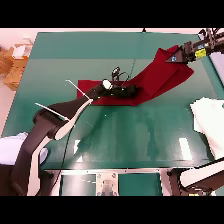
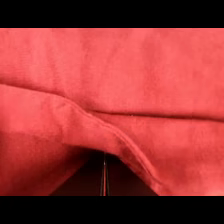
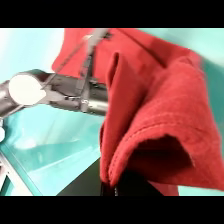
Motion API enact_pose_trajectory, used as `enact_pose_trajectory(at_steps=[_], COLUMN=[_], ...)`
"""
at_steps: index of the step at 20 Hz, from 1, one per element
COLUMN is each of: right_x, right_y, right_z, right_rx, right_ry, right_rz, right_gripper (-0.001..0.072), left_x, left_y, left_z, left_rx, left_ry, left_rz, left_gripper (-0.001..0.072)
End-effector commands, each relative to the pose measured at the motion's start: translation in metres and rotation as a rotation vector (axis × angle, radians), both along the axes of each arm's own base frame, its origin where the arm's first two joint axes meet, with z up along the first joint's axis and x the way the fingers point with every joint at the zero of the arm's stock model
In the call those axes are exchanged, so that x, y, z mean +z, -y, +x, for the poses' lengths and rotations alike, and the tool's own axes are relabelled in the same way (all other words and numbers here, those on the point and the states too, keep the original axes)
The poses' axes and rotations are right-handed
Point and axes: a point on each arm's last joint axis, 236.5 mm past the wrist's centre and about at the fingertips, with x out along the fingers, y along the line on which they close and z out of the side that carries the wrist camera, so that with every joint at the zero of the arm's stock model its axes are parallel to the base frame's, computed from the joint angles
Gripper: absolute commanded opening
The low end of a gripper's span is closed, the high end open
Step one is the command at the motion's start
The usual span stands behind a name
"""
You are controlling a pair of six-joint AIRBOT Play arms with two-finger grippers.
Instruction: Fold the shirts.
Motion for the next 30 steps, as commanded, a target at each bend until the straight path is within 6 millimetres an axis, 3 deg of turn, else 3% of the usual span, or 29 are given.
enact_pose_trajectory(at_steps=[1, 3, 5, 7, 9, 11, 14, 17, 18, 19, 20, 21, 22, 24, 25, 28, 30], right_x=[0.008, 0.008, 0.008, 0.01, 0.014, 0.017, 0.007, -0.043, -0.069, -0.093, -0.12, -0.142, -0.157, -0.162, -0.158, -0.144, -0.142], right_y=[-0.012, -0.013, -0.019, -0.035, -0.065, -0.113, -0.201, -0.304, -0.339, -0.371, -0.403, -0.421, -0.427, -0.407, -0.381, -0.272, -0.179], right_z=[-0.007, -0.007, -0.006, -0.002, -0.001, 0.002, 0.007, 0.016, 0.022, 0.025, 0.025, 0.025, 0.026, 0.033, 0.039, 0.059, 0.066], right_rx=[0.015, 0.001, -0.009, -0.02, -0.01, 0.003, 0.018, -0.013, -0.043, -0.078, -0.111, -0.136, -0.16, -0.173, -0.158, -0.171, -0.224], right_ry=[0.002, -0.014, -0.026, -0.029, -0.031, -0.018, 0.022, 0.037, 0.055, 0.076, 0.095, 0.114, 0.101, 0.036, 0.002, -0.113, -0.162], right_rz=[-0.001, 0.005, 0.013, 0.026, 0.046, 0.074, 0.132, 0.186, 0.201, 0.219, 0.23, 0.23, 0.228, 0.214, 0.19, 0.086, -0.041], right_gripper=[0.0018, 0.0019, 0.0018, 0.0018, 0.0018, 0.0018, 0.0019, 0.002, 0.0089, 0.027, 0.0404, 0.0423, 0.0421, 0.0414, 0.0389, 0.0387, 0.0389], left_x=[0.004, 0.023, 0.05, 0.082, 0.109, 0.131, 0.165, 0.178, 0.177, 0.177, 0.176, 0.176, 0.175, 0.174, 0.174, 0.173, 0.173], left_y=[0.011, -0.008, -0.051, -0.116, -0.197, -0.279, -0.368, -0.415, -0.425, -0.432, -0.438, -0.438, -0.438, -0.436, -0.435, -0.435, -0.435], left_z=[-0.014, -0.015, -0.014, -0.009, -0.006, -0.002, 0.009, 0.015, 0.016, 0.015, 0.014, 0.013, 0.012, 0.007, 0.005, 0.004, 0.003], left_rx=[-0.068, -0.147, -0.244, -0.325, -0.406, -0.424, -0.298, -0.195, -0.175, -0.164, -0.158, -0.161, -0.177, -0.215, -0.222, -0.228, -0.23], left_ry=[-0.034, -0.02, 0.001, 0.063, 0.164, 0.228, 0.256, 0.25, 0.241, 0.231, 0.222, 0.218, 0.225, 0.228, 0.222, 0.221, 0.218], left_rz=[-0.023, -0.015, 0.031, 0.134, 0.319, 0.51, 0.661, 0.67, 0.672, 0.672, 0.673, 0.675, 0.68, 0.678, 0.675, 0.676, 0.675], left_gripper=[0.0025, 0.0025, 0.0024, 0.0024, 0.0025, 0.0025, 0.0026, 0.0025, 0.0025, 0.0025, 0.0025, 0.0025, 0.0025, 0.0026, 0.0025, 0.0025, 0.0026])
